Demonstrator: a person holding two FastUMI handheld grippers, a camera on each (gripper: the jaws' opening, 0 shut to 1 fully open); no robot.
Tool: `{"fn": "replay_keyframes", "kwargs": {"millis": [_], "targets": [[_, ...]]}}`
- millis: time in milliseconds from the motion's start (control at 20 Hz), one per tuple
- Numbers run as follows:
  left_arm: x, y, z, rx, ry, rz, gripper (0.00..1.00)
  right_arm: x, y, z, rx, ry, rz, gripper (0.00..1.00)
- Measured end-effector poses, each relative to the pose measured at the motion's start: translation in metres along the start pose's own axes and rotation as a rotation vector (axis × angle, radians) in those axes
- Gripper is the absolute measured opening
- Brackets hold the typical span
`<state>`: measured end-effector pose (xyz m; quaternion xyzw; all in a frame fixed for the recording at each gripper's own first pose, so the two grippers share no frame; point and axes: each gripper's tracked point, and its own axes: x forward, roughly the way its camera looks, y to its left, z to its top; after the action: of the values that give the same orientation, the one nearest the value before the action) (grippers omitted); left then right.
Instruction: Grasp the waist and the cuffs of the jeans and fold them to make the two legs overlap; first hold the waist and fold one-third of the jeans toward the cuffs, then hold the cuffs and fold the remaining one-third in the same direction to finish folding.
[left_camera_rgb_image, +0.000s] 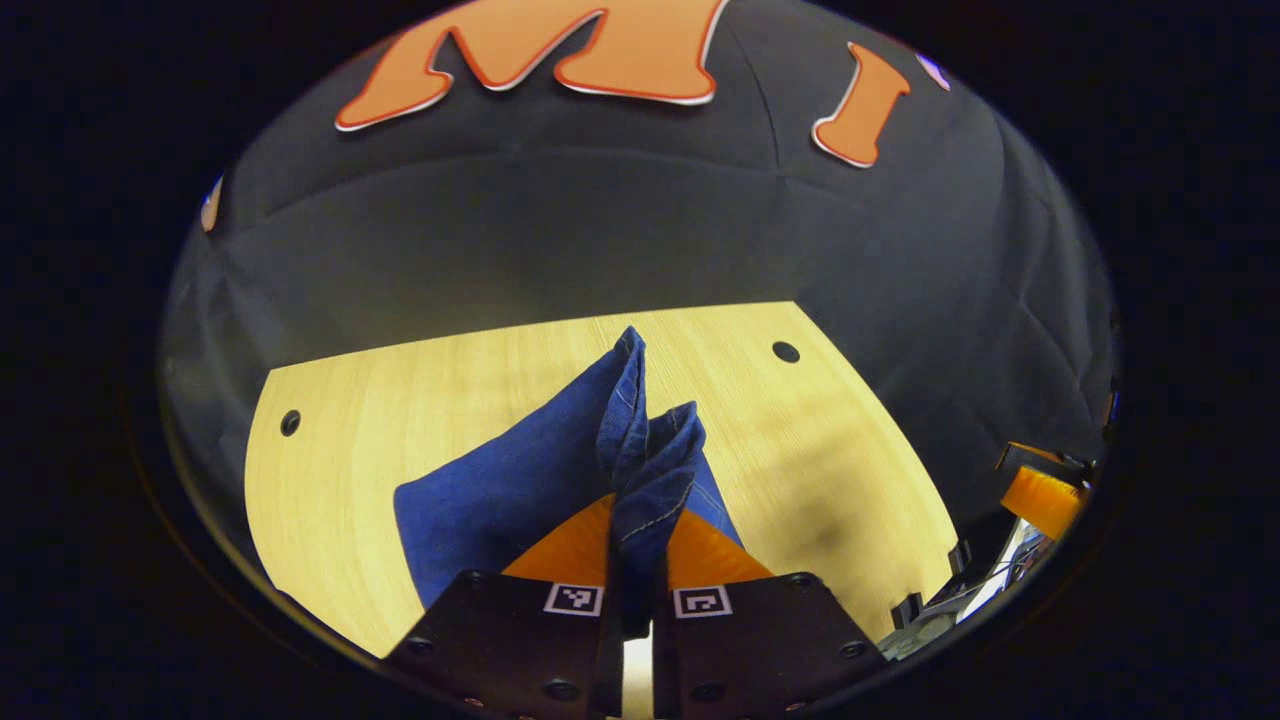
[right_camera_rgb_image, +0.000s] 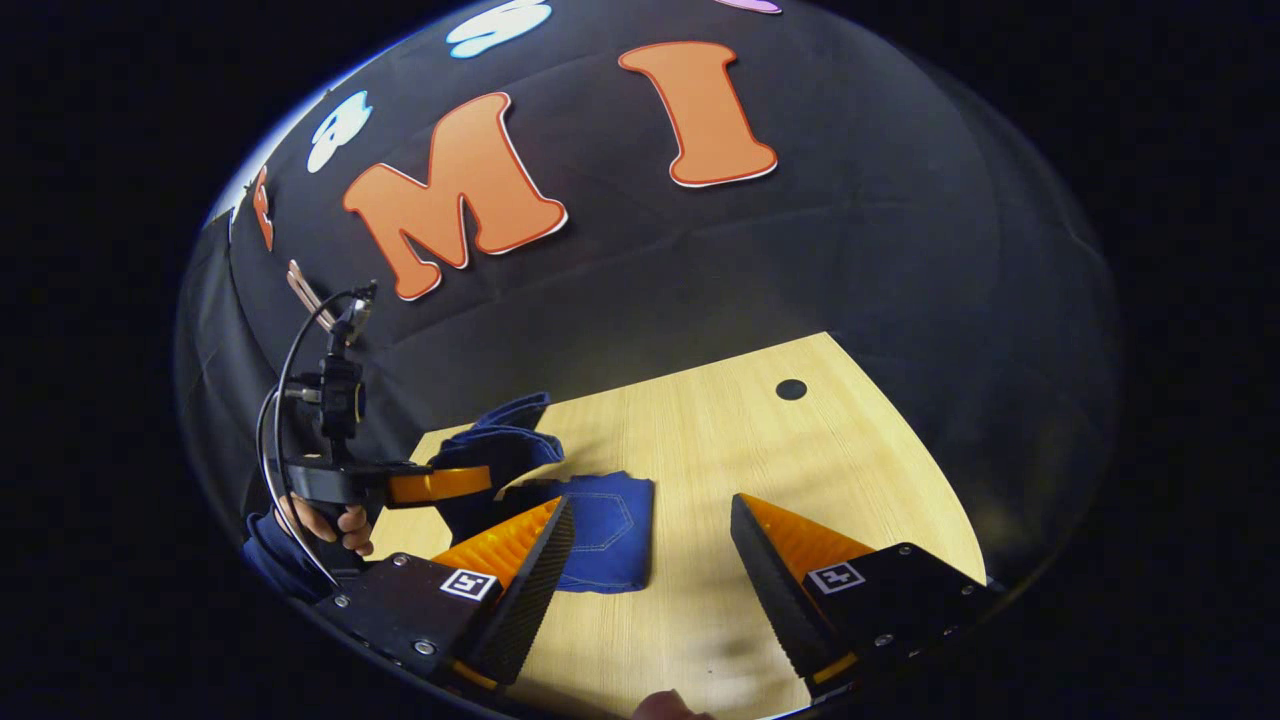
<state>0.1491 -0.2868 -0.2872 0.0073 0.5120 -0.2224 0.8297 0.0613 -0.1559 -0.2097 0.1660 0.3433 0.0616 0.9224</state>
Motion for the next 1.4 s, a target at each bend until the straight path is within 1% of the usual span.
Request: {"fn": "replay_keyframes", "kwargs": {"millis": [50, 150, 200, 250, 350, 400, 450, 550, 600, 650, 750, 800, 900, 1000, 1050, 1100, 1150, 1200, 1250, 1400], "targets": [[0.007, -0.011, -0.004, 0.0, 0.013, -0.012, 0.12, 0.001, -0.001, 0.0, 0.003, 0.004, -0.003, 0.97], [0.013, -0.034, -0.013, 0.0, 0.034, -0.058, 0.21, 0.004, -0.003, 0.0, 0.001, 0.007, -0.001, 0.97], [0.013, -0.038, -0.016, 0.017, 0.041, -0.06, 0.33, 0.006, -0.004, 0.0, 0.002, 0.008, 0.002, 0.97], [0.014, -0.038, -0.019, 0.032, 0.048, -0.054, 0.35, 0.008, -0.004, 0.0, 0.004, 0.013, -0.002, 0.97], [0.011, -0.044, -0.019, 0.037, 0.045, -0.079, 0.35, 0.011, -0.002, -0.001, 0.003, 0.013, 0.006, 0.97], [0.007, -0.052, -0.013, 0.026, 0.023, -0.116, 0.35, 0.014, -0.002, 0.0, 0.003, 0.013, 0.005, 0.97], [0.001, -0.065, -0.005, 0.027, -0.007, -0.166, 0.3, 0.015, 0.001, -0.001, 0.002, 0.017, 0.014, 0.97], [-0.004, -0.072, 0.004, 0.06, -0.038, -0.174, 0.58, 0.018, 0.006, -0.001, 0.013, 0.024, 0.023, 0.97], [-0.01, -0.078, 0.005, 0.063, -0.038, -0.189, 0.68, 0.018, 0.008, 0.0, 0.018, 0.021, 0.022, 0.97], [-0.017, -0.083, 0.009, 0.059, -0.054, -0.206, 0.63, 0.019, 0.011, 0.001, 0.016, 0.014, 0.027, 0.97], [-0.03, -0.081, 0.019, 0.077, -0.099, -0.203, 0.63, 0.017, 0.015, 0.004, 0.006, -0.001, 0.026, 0.97], [-0.035, -0.076, 0.025, 0.098, -0.123, -0.181, 0.72, 0.016, 0.019, 0.008, 0.001, -0.021, 0.024, 0.97], [-0.051, -0.065, 0.037, 0.12, -0.191, -0.149, 0.84, 0.012, 0.028, 0.019, -0.016, -0.078, 0.023, 0.97], [-0.072, -0.053, 0.049, 0.125, -0.261, -0.122, 0.84, 0.007, 0.039, 0.032, -0.055, -0.154, 0.025, 0.97], [-0.083, -0.045, 0.057, 0.139, -0.296, -0.094, 0.86, 0.005, 0.046, 0.038, -0.076, -0.193, 0.027, 0.97], [-0.096, -0.033, 0.069, 0.156, -0.354, -0.052, 0.9, 0.002, 0.055, 0.049, -0.099, -0.248, 0.041, 0.97], [-0.109, -0.021, 0.078, 0.173, -0.408, -0.012, 0.88, 0.001, 0.063, 0.059, -0.123, -0.301, 0.049, 0.97], [-0.123, -0.012, 0.087, 0.181, -0.462, 0.027, 0.9, 0.0, 0.07, 0.064, -0.145, -0.329, 0.052, 1.0], [-0.136, -0.004, 0.093, 0.191, -0.509, 0.057, 0.9, -0.006, 0.077, 0.065, -0.165, -0.35, 0.053, 0.96], [-0.188, 0.022, 0.107, 0.179, -0.65, 0.142, 0.89, -0.01, 0.099, 0.072, -0.194, -0.388, 0.066, 0.96]]}}
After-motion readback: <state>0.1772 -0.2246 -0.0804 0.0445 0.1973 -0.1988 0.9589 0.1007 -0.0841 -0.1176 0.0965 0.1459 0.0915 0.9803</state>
